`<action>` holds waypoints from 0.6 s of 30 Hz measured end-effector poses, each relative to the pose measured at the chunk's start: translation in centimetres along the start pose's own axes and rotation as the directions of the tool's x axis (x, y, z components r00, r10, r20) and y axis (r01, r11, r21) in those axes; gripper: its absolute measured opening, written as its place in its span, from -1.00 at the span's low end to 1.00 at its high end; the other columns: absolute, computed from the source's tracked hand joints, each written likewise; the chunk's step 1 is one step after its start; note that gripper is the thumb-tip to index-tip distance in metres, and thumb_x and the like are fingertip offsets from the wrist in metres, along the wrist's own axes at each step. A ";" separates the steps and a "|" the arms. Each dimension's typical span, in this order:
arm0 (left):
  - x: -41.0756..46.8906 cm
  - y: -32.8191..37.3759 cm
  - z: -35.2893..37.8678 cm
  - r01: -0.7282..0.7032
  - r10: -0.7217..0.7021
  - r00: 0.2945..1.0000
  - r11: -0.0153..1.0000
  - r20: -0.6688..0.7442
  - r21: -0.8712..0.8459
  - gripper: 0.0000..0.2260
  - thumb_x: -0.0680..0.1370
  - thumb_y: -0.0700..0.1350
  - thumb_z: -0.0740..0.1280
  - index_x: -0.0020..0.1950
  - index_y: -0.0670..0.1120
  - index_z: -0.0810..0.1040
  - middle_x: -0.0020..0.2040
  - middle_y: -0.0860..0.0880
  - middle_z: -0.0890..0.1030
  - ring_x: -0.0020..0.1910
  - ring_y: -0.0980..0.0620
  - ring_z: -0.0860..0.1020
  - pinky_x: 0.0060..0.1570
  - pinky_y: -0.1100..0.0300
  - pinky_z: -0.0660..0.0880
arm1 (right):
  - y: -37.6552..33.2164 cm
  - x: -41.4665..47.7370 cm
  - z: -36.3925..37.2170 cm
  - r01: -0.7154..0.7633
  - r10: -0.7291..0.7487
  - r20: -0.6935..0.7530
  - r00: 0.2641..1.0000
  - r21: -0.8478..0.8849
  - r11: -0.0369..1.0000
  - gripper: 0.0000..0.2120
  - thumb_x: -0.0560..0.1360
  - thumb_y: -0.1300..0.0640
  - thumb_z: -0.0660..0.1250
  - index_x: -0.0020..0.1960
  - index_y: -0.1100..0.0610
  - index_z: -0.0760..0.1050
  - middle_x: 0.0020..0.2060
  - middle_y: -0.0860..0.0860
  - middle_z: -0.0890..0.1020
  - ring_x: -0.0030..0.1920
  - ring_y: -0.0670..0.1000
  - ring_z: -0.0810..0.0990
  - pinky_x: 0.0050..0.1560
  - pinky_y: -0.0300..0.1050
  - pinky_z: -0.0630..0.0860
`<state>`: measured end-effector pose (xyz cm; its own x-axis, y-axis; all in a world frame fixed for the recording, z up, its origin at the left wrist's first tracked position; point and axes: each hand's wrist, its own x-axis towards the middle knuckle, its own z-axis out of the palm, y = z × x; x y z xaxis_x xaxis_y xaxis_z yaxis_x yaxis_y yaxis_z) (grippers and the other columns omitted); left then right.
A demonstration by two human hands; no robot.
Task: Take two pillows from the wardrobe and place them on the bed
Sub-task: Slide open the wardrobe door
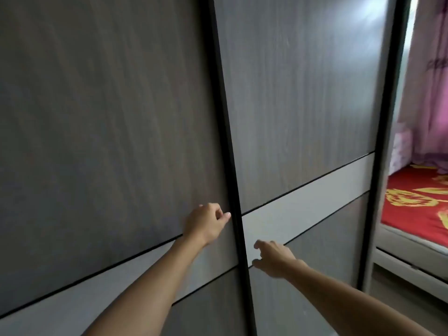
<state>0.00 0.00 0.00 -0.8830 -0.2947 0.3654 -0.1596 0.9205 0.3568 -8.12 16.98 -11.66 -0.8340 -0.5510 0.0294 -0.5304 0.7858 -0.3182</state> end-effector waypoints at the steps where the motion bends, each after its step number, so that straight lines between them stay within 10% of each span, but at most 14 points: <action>1: 1.0 0.2 0.5 -0.014 0.014 1.000 1.000 -0.022 -0.017 -0.72 0.48 0.17 0.30 -0.21 -0.03 0.55 -0.20 -0.05 0.67 -0.14 -0.09 0.60 -0.16 0.11 0.51 | 0.1 0.6 0.2 -0.009 0.009 0.005 1.000 -0.007 1.000 -0.52 0.49 -0.08 0.29 0.36 0.03 0.34 0.16 0.05 0.59 0.10 0.13 0.57 -0.02 -0.07 0.48; 18: 5.9 3.1 2.5 0.153 -0.107 0.961 0.974 -0.257 0.168 -0.49 0.44 0.23 0.27 -0.49 -0.09 0.21 -0.54 0.00 0.35 -0.44 -0.14 0.38 -0.42 0.13 0.24 | 1.1 8.0 1.3 0.447 -0.435 0.111 0.894 -0.134 0.885 -0.72 0.50 0.00 0.22 -0.14 0.21 0.54 -0.15 0.20 0.65 -0.17 0.23 0.62 -0.24 -0.03 0.48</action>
<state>-6.76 1.71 1.12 -0.7178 -0.4472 0.5336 -0.3647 0.8944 0.2590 -15.15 13.09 -12.96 -0.4979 -0.8652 0.0592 -0.8622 0.4864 -0.1418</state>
